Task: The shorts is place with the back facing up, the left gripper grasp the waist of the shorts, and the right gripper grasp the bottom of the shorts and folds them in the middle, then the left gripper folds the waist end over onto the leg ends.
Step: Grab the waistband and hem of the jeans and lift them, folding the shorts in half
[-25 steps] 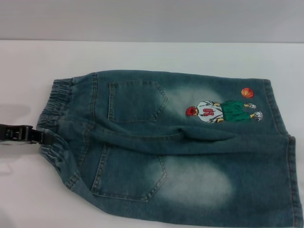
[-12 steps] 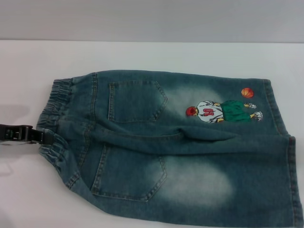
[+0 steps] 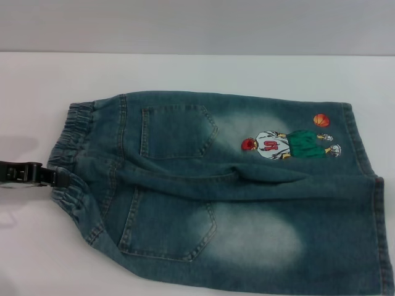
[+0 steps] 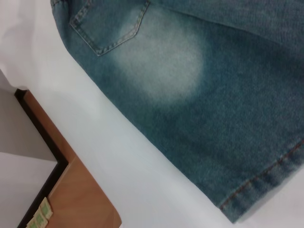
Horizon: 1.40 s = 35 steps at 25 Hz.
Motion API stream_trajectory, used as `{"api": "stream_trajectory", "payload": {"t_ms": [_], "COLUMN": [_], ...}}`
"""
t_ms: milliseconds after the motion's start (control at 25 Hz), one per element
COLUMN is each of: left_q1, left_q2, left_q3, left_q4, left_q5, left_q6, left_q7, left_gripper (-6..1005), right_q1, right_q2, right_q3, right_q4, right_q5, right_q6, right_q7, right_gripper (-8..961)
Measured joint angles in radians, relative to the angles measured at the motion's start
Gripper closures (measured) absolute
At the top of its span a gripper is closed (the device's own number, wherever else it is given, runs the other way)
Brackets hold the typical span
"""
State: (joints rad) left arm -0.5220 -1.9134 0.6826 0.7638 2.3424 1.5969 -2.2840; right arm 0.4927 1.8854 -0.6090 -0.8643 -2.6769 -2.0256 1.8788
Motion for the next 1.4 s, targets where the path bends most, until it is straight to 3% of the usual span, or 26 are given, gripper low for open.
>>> {"api": "stream_trajectory", "payload": {"t_ms": [800,1400], "left_q1": [0.000,0.000], "left_q2": [-0.001,-0.001], "left_q3": [0.000,0.000], "left_q4": [-0.002,-0.005], "left_q5": [0.000,0.000], "left_q6": [0.000,0.000], "left_q7": [0.000,-0.001], "left_gripper": [958,959], "right_q1": [0.009,0.009], "right_q2": [0.034,0.039], "right_q3": [-0.044,-0.085], "right_q4": [0.028,0.042], "right_q5": [-0.010,-0.011], "right_q6": [0.060,0.076], "right_q7": [0.010,0.024], "right_gripper": [361,361]}}
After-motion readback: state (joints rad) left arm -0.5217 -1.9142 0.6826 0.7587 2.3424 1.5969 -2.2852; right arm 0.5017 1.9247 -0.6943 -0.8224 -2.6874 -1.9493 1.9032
